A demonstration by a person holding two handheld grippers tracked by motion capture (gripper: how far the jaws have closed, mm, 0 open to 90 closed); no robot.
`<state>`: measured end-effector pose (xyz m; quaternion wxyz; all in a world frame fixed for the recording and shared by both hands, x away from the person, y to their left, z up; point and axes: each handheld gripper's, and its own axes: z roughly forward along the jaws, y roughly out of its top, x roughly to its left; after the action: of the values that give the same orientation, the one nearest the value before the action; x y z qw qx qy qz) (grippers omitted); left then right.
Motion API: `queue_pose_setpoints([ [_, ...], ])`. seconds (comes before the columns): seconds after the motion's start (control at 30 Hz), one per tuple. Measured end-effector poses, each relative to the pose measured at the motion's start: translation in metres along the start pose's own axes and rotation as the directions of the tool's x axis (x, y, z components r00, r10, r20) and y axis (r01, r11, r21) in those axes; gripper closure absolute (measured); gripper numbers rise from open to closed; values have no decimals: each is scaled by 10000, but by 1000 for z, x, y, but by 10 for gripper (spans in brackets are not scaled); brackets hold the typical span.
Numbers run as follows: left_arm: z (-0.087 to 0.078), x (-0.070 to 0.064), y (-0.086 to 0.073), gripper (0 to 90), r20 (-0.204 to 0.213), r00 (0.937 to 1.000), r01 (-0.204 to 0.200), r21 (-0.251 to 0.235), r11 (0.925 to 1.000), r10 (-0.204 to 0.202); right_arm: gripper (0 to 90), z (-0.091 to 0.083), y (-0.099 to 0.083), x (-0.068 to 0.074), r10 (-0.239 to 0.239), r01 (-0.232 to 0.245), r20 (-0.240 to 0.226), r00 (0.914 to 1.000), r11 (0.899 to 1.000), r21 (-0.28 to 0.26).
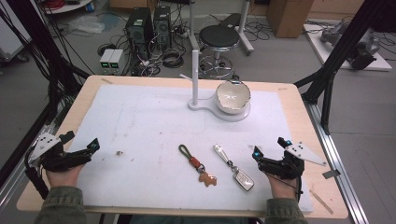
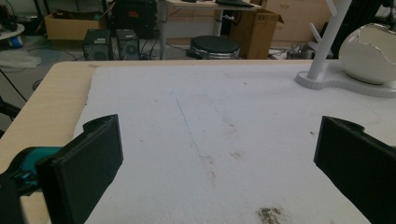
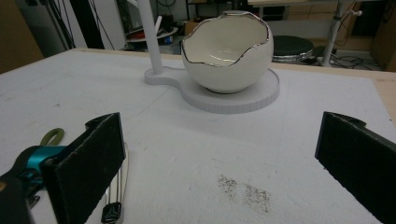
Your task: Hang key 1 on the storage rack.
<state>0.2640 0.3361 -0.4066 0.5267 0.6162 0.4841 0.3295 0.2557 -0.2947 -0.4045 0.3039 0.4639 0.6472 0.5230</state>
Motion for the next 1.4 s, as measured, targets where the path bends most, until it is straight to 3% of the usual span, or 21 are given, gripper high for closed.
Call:
queue_pose_setpoints([
  [0.67,3,0,-1,17,-51,9999,89,149,9998,-89,4,3,-1,5,-122,128,-232,9997,9996,271],
  [0.87,3,0,-1,17,17,9999,112,131,9999,-112,4,7,-2,9,-467,486,-418,9980,9978,459],
  [1.4,4,0,-2,17,40,9999,121,213,9997,-122,5,15,-3,23,-828,899,-796,9934,9918,905],
])
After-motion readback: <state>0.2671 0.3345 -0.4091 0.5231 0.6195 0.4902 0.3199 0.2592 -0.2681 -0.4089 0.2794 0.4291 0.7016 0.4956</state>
